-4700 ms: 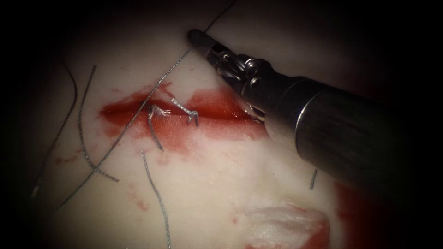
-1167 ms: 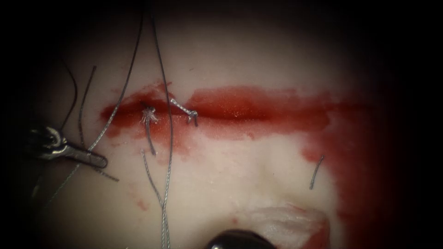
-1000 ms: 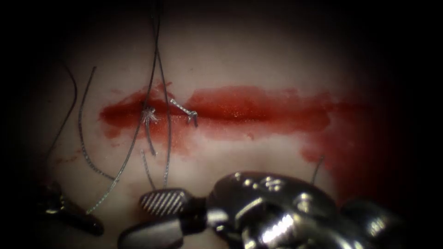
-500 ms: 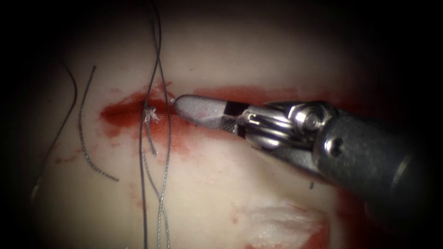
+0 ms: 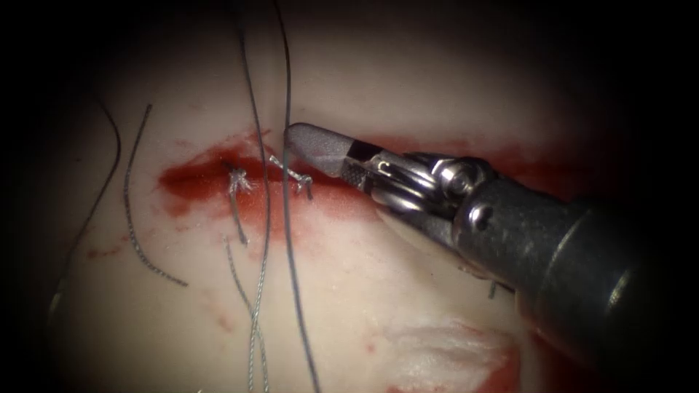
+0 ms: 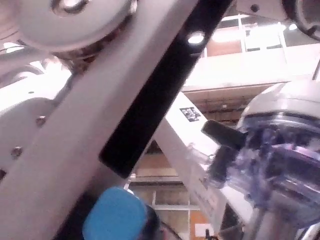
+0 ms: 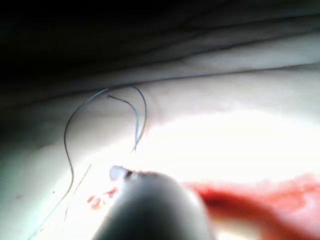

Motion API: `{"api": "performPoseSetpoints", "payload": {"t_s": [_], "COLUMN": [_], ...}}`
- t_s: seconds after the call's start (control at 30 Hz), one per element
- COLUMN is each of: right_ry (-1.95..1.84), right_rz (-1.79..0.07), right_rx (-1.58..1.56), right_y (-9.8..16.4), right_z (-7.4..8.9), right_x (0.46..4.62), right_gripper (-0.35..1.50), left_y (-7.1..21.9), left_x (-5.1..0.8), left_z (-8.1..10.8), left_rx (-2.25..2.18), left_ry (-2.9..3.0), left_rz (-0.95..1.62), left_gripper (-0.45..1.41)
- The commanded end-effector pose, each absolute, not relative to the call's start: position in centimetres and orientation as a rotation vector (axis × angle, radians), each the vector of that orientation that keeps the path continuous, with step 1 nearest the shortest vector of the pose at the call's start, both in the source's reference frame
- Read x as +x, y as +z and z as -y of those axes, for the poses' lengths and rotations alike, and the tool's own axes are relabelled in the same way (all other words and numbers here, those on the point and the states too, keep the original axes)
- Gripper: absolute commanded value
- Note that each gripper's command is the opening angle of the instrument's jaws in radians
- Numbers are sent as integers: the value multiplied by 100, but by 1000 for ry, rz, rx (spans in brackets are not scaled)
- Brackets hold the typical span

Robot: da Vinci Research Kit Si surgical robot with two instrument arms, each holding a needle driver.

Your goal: Wound Closure

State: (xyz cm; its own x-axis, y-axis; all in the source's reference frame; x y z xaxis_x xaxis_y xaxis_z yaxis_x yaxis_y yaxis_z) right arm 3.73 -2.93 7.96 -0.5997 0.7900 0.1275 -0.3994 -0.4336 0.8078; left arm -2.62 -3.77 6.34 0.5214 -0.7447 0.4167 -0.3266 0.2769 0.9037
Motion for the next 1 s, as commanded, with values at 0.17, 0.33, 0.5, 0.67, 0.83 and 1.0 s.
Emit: {"api": "performPoseSetpoints", "payload": {"t_s": [0.17, 0.33, 0.5, 0.67, 0.83, 1.0], "right_ry": [1947, 2002, 2017, 2035, 2041, 2054], "right_rz": [-941, -949, -985, -1041, -1044, -1076], "right_rx": [1002, 972, 971, 990, 983, 953], "right_y": [777, 765, 771, 772, 766, 766], "right_z": [283, 275, 264, 248, 241, 244], "right_x": [394, 398, 402, 399, 401, 401], "right_gripper": [77, 88, 88, 91, 96, 111], "left_y": [597, 617, 639, 660, 658, 655], "left_x": [-292, -294, -289, -279, -280, -280], "left_z": [390, 396, 397, 389, 389, 390], "left_rx": [1410, 1389, 1444, 1459, 1462, 1465], "left_ry": [-246, -296, -328, -359, -369, -364], "left_rz": [1172, 1070, 1007, 983, 974, 972], "left_gripper": [-45, -45, -45, -45, -45, -45]}}
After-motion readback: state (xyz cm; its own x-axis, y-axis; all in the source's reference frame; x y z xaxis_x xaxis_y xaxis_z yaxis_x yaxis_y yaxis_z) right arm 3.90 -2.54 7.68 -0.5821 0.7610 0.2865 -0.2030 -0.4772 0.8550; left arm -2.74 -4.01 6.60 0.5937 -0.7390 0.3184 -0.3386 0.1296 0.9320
